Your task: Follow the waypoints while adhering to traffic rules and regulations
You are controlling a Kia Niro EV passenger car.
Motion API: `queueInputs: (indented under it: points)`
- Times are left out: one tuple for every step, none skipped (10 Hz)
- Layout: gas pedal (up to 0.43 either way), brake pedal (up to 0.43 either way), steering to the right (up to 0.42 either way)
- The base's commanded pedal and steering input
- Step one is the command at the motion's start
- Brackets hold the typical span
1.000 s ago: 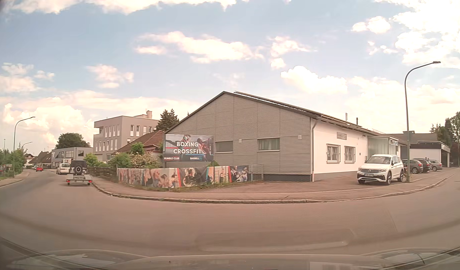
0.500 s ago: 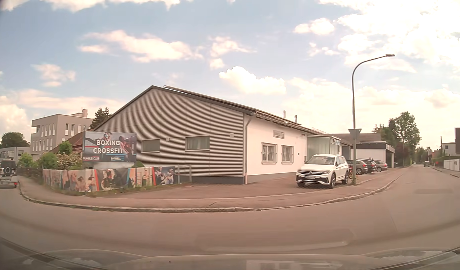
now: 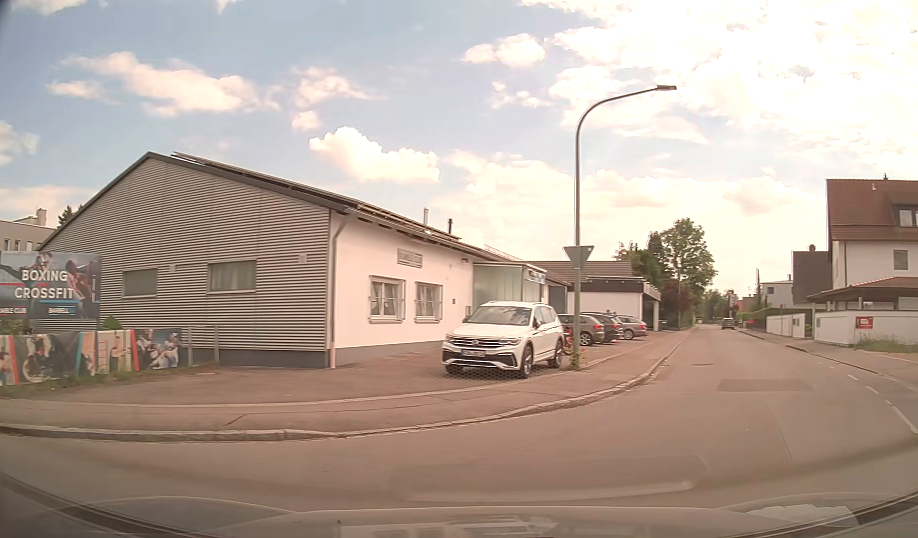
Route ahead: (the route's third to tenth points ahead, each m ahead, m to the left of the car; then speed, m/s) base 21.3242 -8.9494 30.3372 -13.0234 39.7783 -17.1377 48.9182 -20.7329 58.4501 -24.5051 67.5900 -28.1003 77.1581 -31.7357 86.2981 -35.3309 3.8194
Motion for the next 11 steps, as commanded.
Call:
queueInputs:
  points:
    - [0.067,0.018,0.521]
    - [0.067,0.018,0.522]
    - [0.079,0.024,0.522]
    - [0.079,0.018,0.521]
    - [0.087,0.018,0.508]
    - [0.098,0.018,0.463]
    - [0.098,0.018,0.413]
    - [0.098,0.024,0.371]
    - [0.11,0.018,0.323]
    - [0.13,0.018,0.271]
    - [0.138,0.018,0.236]
